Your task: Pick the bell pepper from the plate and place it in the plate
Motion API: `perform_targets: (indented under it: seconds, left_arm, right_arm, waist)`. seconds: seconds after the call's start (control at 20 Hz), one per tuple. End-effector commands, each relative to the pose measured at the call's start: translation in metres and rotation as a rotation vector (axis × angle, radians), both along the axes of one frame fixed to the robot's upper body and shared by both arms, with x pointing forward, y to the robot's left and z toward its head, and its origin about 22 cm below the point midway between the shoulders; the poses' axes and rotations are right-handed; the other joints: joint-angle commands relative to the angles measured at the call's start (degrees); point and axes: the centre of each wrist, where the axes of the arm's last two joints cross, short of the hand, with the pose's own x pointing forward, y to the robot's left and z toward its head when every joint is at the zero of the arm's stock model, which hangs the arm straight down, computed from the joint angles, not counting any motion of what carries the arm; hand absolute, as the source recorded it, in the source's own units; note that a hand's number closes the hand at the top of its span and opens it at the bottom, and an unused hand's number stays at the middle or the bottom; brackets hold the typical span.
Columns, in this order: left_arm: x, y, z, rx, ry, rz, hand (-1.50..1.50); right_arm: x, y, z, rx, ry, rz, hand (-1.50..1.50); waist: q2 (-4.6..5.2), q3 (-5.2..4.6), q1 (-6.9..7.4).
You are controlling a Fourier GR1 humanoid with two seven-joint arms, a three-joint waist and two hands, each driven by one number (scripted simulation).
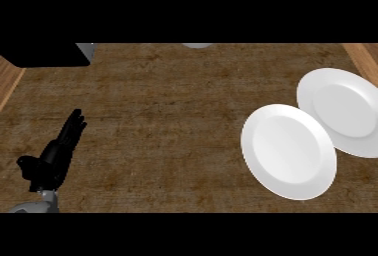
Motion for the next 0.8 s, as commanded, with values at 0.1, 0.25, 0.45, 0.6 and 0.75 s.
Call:
perform_targets:
  seconds: [0.1,0.25,0.45,0.6,0.75]
  left_arm:
    - [0.007,-0.015,0.003,0.004,0.0,-0.014,0.0]
    - [-0.005,0.019,0.006,0.004,-0.007,-0.024,0.0]
    - [0.002,0.003,0.007,0.003,-0.009,-0.01,0.0]
    - [0.014,-0.004,0.018,-0.002,-0.011,-0.03,0.0]
    - [0.013,0.005,0.001,-0.007,-0.004,-0.027,0.0]
  right_arm:
    - [-0.002,0.002,0.046,-0.093,-0.182,0.013,1.5]
    - [0.006,0.006,0.063,-0.16,-0.284,0.01,1.5]
    - [0.015,0.023,0.082,-0.127,-0.316,0.042,1.5]
    - [0.047,0.026,0.103,-0.117,-0.313,0.048,1.5]
    - [0.068,0.033,0.099,-0.106,-0.292,0.06,1.5]
  waist:
    - [0.11,-0.07,0.7]
    - [0.09,-0.06,1.15]
    - [0.12,-0.06,1.1]
    - [0.18,-0.04,1.48]
    - [0.25,-0.03,1.52]
